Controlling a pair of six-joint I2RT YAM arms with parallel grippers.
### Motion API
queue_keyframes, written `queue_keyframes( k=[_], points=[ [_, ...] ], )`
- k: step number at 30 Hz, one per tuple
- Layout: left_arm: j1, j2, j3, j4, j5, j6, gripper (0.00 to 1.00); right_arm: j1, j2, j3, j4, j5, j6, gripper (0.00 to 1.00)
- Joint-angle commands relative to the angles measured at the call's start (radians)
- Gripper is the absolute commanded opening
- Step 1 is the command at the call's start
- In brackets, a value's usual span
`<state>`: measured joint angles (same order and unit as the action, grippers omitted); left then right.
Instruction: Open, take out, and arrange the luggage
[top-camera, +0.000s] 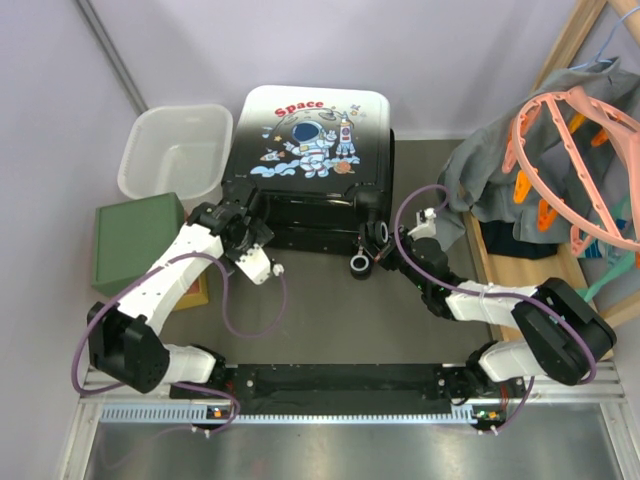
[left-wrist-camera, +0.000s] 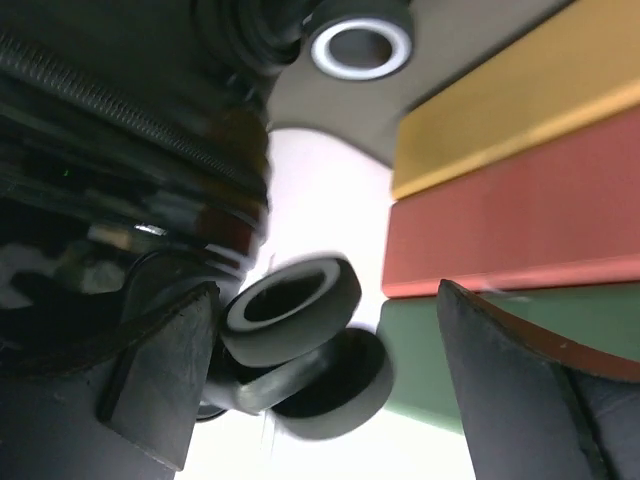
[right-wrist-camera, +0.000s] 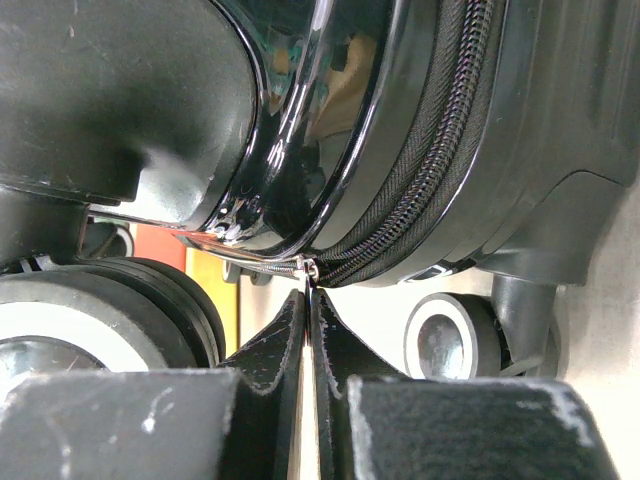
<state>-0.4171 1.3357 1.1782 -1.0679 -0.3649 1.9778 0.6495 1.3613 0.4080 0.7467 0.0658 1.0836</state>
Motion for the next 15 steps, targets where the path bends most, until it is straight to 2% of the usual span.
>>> queue_keyframes(
  k=[1, 2, 5, 6, 8, 9, 12, 15],
  points=[
    [0.011, 0.007, 0.032, 0.063, 0.013, 0.676, 0.93, -0.001, 0.007, 0.041, -0.012, -0.027, -0.04, 0.0],
    [0.011, -0.013, 0.031, 0.054, 0.064, 0.659, 0.94, -0.001, 0.007, 0.041, -0.01, -0.027, -0.042, 0.0],
    [-0.008, -0.039, 0.034, 0.019, 0.242, 0.431, 0.96, -0.001, 0.012, 0.043, -0.007, -0.027, -0.042, 0.0],
    [-0.02, -0.047, 0.031, 0.023, 0.257, 0.302, 0.96, -0.002, 0.013, 0.043, -0.007, -0.032, -0.042, 0.0],
    [-0.02, -0.065, 0.024, 0.042, 0.323, 0.169, 0.97, -0.004, 0.015, 0.046, -0.01, -0.035, -0.042, 0.0],
    [-0.022, -0.084, 0.023, 0.068, 0.349, 0.024, 0.98, -0.004, 0.018, 0.046, -0.012, -0.035, -0.044, 0.0],
    [-0.022, -0.122, 0.041, 0.08, 0.437, -0.251, 0.99, -0.004, 0.025, 0.048, -0.012, -0.035, -0.044, 0.0],
    [-0.02, -0.147, 0.061, 0.059, 0.475, -0.376, 0.99, -0.007, 0.045, 0.049, 0.0, -0.046, -0.036, 0.0]
  ],
)
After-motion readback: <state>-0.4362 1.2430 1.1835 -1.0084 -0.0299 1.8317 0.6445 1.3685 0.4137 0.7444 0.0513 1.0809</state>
